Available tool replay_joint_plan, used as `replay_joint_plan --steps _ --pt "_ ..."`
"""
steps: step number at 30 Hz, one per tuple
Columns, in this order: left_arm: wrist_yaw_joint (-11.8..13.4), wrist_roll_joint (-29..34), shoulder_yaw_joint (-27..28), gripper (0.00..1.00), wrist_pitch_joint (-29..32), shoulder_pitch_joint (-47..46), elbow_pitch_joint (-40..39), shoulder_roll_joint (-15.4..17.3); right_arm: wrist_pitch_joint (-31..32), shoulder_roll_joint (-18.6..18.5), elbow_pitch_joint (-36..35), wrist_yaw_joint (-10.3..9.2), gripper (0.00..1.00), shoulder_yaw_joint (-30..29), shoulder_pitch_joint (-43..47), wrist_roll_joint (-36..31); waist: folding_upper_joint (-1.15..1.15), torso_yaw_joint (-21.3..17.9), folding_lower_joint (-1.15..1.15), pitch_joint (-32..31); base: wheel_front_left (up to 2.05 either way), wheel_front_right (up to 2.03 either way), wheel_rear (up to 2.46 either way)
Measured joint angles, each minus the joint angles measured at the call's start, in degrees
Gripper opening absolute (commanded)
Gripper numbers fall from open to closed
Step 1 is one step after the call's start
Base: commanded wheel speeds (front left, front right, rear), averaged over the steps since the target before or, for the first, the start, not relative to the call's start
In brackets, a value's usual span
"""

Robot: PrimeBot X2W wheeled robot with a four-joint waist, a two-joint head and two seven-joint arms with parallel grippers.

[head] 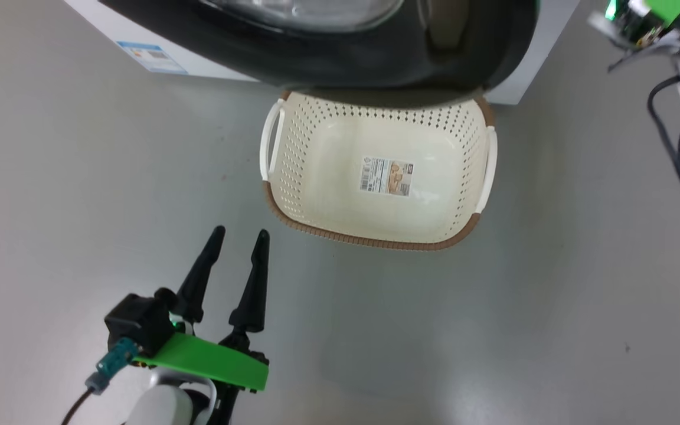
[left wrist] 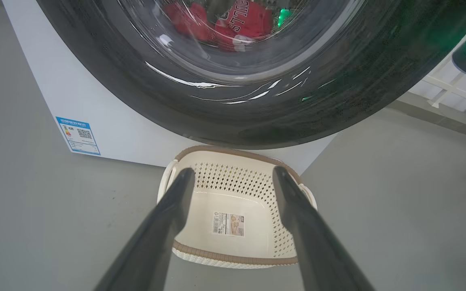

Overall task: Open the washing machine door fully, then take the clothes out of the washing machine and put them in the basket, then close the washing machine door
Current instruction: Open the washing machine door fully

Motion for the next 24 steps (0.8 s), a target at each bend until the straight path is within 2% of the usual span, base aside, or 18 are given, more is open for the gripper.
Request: replay_joint_plan --steps 16,24 --pt "0.1 0.8 0.6 1.00 0.0 4.7 0.1 0.0 5.3 3.5 -5.9 0.01 0.00 1.5 12.4 0.0 0.00 0.1 0.00 -7.2 0.00 0.00 0.00" --pt "0.1 1.7 1.1 1.00 0.0 5.0 -0.3 0.1 6.4 4.2 -6.7 0.01 0.00 1.4 14.4 -0.1 0.00 0.2 0.00 -8.3 0.00 0.00 0.00"
